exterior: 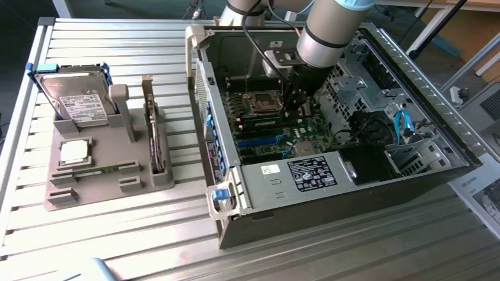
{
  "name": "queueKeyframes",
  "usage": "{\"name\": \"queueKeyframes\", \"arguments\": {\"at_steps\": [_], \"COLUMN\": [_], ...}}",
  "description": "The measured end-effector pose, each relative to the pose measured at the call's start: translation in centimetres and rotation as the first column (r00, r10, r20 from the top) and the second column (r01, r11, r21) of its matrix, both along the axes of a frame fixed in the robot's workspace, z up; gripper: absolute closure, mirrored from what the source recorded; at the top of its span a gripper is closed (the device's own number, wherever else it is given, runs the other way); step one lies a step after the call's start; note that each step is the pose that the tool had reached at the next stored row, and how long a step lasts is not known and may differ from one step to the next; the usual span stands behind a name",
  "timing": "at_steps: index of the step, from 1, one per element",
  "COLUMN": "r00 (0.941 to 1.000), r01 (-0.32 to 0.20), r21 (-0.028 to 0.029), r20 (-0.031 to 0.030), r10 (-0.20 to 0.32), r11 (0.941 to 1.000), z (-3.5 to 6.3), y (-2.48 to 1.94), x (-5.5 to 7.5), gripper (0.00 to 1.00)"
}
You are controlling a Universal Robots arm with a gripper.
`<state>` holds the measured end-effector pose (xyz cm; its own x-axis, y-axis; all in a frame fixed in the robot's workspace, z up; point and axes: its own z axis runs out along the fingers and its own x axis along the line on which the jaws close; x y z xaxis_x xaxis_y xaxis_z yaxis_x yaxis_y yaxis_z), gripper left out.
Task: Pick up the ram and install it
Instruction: 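Insert the ram into the slot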
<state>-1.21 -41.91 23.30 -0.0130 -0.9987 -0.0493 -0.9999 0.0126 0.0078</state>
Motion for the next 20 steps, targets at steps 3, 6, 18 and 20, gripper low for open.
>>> {"name": "queueKeyframes", "arguments": {"at_steps": [3, 6, 18, 20], "r00": [1.0, 1.0, 1.0, 1.0], "r01": [0.0, 0.0, 0.0, 0.0], "r21": [-0.0001, 0.0, -0.0001, 0.0001], "r20": [-0.0001, 0.0, 0.0, 0.0], "r10": [0.0, 0.0, 0.0, 0.0], "r11": [1.0, 1.0, 1.0, 1.0], "z": [-0.29, -0.3, -0.26, -0.09], "y": [0.0, 0.0, 0.0, 0.0], "x": [0.0, 0.0, 0.0, 0.0], "gripper": [0.88, 0.88, 0.75, 0.75]}}
